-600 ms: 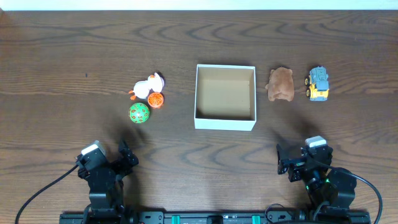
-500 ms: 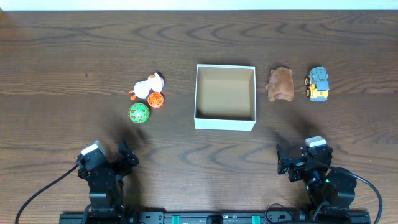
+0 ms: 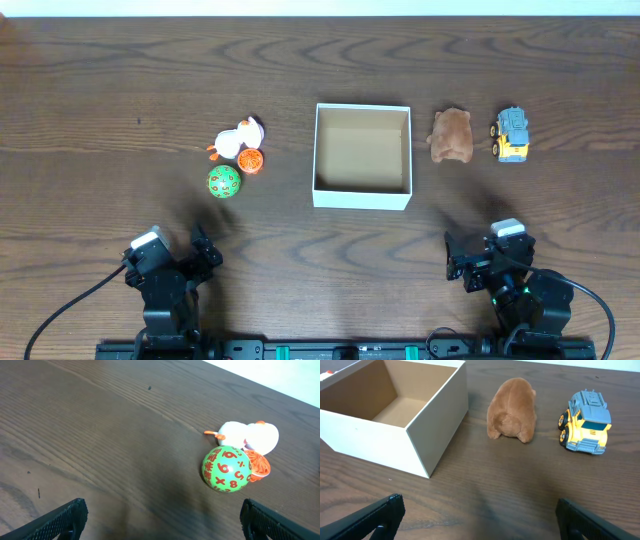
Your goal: Pack container
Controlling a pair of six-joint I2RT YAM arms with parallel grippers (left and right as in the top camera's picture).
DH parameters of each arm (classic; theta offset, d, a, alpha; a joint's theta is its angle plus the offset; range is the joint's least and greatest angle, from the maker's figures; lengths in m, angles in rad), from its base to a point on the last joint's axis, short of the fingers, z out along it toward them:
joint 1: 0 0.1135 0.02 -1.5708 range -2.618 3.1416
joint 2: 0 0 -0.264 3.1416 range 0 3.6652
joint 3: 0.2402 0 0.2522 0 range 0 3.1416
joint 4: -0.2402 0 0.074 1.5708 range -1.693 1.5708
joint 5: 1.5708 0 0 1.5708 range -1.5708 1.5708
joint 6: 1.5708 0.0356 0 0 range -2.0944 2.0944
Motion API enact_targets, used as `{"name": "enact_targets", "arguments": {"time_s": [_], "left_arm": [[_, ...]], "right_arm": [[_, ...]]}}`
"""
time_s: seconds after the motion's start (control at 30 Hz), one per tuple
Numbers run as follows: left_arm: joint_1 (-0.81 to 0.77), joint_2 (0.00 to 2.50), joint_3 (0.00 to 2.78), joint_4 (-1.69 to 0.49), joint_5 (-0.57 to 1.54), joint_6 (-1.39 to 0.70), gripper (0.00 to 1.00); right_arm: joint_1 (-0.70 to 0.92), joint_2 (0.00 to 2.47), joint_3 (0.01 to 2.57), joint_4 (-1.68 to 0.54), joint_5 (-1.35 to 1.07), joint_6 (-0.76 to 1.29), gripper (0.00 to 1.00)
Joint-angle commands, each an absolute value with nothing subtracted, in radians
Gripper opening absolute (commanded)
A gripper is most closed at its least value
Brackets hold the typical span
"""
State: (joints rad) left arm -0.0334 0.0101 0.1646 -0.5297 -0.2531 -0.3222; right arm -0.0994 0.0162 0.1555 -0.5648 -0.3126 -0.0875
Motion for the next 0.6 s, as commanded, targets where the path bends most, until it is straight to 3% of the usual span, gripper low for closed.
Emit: {"name": "enact_targets", "arguments": {"time_s": [0.0, 0.57], "left_arm": [[-0.029, 0.004, 0.146, -0.529, -0.251, -0.335, 0.98], [-0.029, 0.004, 0.146, -0.511, -0.252, -0.342, 0.98]], "right_arm": [[-0.091, 0.007, 0.153, -0.568, -0.303, -0.083, 0.99], [-0.091, 0.007, 0.153, -0.568, -0.303, -0.083, 0.99]]}}
